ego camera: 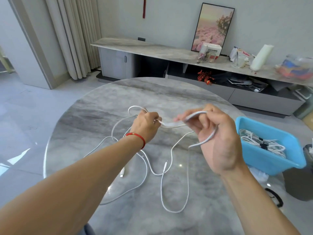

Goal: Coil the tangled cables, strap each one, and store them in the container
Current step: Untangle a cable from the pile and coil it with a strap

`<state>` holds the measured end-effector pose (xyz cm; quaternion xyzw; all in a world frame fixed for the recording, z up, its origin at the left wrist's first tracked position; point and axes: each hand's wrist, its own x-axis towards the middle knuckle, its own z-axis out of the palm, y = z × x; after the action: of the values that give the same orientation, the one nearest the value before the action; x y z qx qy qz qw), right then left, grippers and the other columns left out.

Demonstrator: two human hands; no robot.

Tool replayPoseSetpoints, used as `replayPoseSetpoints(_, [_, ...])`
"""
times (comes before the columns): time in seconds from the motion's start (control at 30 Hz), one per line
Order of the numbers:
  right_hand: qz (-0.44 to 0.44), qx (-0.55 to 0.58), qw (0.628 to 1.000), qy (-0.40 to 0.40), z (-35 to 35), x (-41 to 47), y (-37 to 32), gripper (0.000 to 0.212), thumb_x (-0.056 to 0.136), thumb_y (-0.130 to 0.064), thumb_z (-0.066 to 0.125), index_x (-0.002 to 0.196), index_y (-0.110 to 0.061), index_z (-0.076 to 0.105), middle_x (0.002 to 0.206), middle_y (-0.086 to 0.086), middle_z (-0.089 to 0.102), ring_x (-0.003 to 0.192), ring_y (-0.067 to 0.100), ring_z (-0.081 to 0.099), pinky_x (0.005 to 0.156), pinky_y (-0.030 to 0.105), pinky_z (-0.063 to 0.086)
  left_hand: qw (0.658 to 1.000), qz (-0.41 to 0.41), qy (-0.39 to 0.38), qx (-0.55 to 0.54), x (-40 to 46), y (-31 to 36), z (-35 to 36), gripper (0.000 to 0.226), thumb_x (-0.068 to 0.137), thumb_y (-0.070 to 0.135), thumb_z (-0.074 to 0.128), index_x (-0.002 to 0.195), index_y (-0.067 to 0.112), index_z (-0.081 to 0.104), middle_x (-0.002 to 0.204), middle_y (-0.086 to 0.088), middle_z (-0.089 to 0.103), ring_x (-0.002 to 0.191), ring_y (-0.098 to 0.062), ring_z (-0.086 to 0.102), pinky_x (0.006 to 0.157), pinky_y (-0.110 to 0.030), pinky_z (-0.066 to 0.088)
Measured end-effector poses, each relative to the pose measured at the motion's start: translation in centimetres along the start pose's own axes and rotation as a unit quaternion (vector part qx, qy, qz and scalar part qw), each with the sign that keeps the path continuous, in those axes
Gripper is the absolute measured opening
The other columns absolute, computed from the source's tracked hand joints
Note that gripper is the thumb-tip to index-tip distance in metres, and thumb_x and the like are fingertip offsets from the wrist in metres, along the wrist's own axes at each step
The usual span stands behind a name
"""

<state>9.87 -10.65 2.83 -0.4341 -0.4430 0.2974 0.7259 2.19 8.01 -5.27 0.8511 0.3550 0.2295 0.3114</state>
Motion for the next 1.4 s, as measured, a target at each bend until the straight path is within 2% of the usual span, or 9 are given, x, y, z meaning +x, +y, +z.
replayPoseSetpoints(0.13, [0.112,-0.201,0.967,0.11,-1.6,-0.4,1.1,0.027,0.086,-0.032,0.057,0.069,-0.021,0.04,0.051,0.0,0.036,0.044,0.017,0.03,0.048,0.031,0.034,0.996,-0.012,-0.01,0.086,0.0,-1.1,-1.3,0.027,0.094,0.038,0.06,0.091,0.014,0.072,0.095,-0.014,0.064,0.096,-0.036,0.06,0.076,-0.035,0.045])
replayPoseSetpoints(0.3, [0.162,-0.58,0.798,0.023,-1.2,-0.1,3.7,0.03,0.085,-0.058,0.069,0.105,-0.036,0.069,0.081,-0.009,0.068,0.087,0.014,0.065,0.078,0.033,0.05,0.992,0.071,-0.041,0.091,-0.7,0.0,-2.2,0.033,0.095,0.044,0.058,0.067,0.024,0.058,0.063,0.002,0.054,0.076,-0.033,0.061,0.066,-0.038,0.049])
replayPoseSetpoints(0.4, [0.166,-0.662,0.731,-0.015,0.1,0.5,4.7,0.028,0.091,-0.056,0.063,0.084,-0.03,0.068,0.092,-0.007,0.061,0.095,0.024,0.064,0.075,0.034,0.046,0.989,0.103,-0.027,0.103,-0.9,0.3,-2.4,0.034,0.096,0.047,0.056,0.076,0.022,0.067,0.061,0.002,0.057,0.071,-0.029,0.059,0.073,-0.039,0.05])
replayPoseSetpoints(0.67, [0.037,-0.333,0.941,0.038,-0.3,1.2,2.3,0.034,0.096,-0.038,0.064,0.066,-0.026,0.072,0.109,-0.008,0.063,0.11,0.0,0.057,0.091,0.025,0.039,0.987,-0.029,-0.063,0.144,-0.7,-1.2,-2.4,0.022,0.088,0.036,0.05,0.081,0.023,0.066,0.082,-0.009,0.071,0.087,-0.032,0.063,0.087,-0.038,0.053])
replayPoseSetpoints(0.77, [0.029,-0.086,0.996,-0.009,-1.2,0.9,1.2,0.037,0.1,-0.016,0.054,0.063,-0.013,0.052,0.116,0.012,0.074,0.124,0.024,0.064,0.106,0.037,0.041,0.986,-0.046,-0.082,0.135,-0.7,-2.0,-2.5,0.025,0.089,0.037,0.051,0.087,0.024,0.072,0.087,-0.009,0.07,0.087,-0.033,0.063,0.077,-0.039,0.057])
replayPoseSetpoints(0.87, [0.123,0.005,0.992,0.019,-1.4,0.6,1.9,0.035,0.096,-0.012,0.051,0.065,-0.012,0.036,0.072,0.025,0.061,0.076,0.042,0.067,0.085,0.046,0.059,0.987,-0.014,-0.069,0.143,-0.7,-1.6,-2.2,0.024,0.088,0.039,0.053,0.089,0.025,0.072,0.09,-0.008,0.07,0.091,-0.033,0.062,0.071,-0.034,0.051])
replayPoseSetpoints(0.93, [0.138,-0.235,0.959,0.071,-1.5,0.8,3.2,0.034,0.091,-0.019,0.06,0.067,-0.01,0.037,0.061,0.014,0.048,0.055,0.035,0.053,0.064,0.041,0.056,0.986,0.02,-0.057,0.154,-0.9,-1.0,-1.9,0.021,0.086,0.043,0.056,0.088,0.029,0.072,0.09,-0.005,0.071,0.092,-0.033,0.063,0.068,-0.032,0.047])
replayPoseSetpoints(1.13, [0.146,-0.646,0.749,-0.02,0.2,0.7,5.8,0.031,0.092,-0.059,0.059,0.092,-0.028,0.062,0.073,-0.004,0.062,0.082,0.03,0.061,0.066,0.038,0.044,0.978,0.1,0.02,0.183,-1.7,0.7,-1.4,0.016,0.082,0.037,0.062,0.089,0.03,0.073,0.087,-0.001,0.072,0.088,-0.031,0.065,0.065,-0.033,0.048])
replayPoseSetpoints(1.4, [0.061,-0.292,0.954,0.017,-1.9,1.0,2.7,0.023,0.096,-0.029,0.066,0.075,-0.024,0.073,0.107,-0.003,0.067,0.106,0.007,0.063,0.1,0.028,0.042,0.989,0.01,0.003,0.147,-1.1,-0.9,-2.4,0.009,0.084,0.032,0.061,0.085,0.03,0.07,0.083,-0.006,0.059,0.093,-0.032,0.058,0.076,-0.035,0.051])
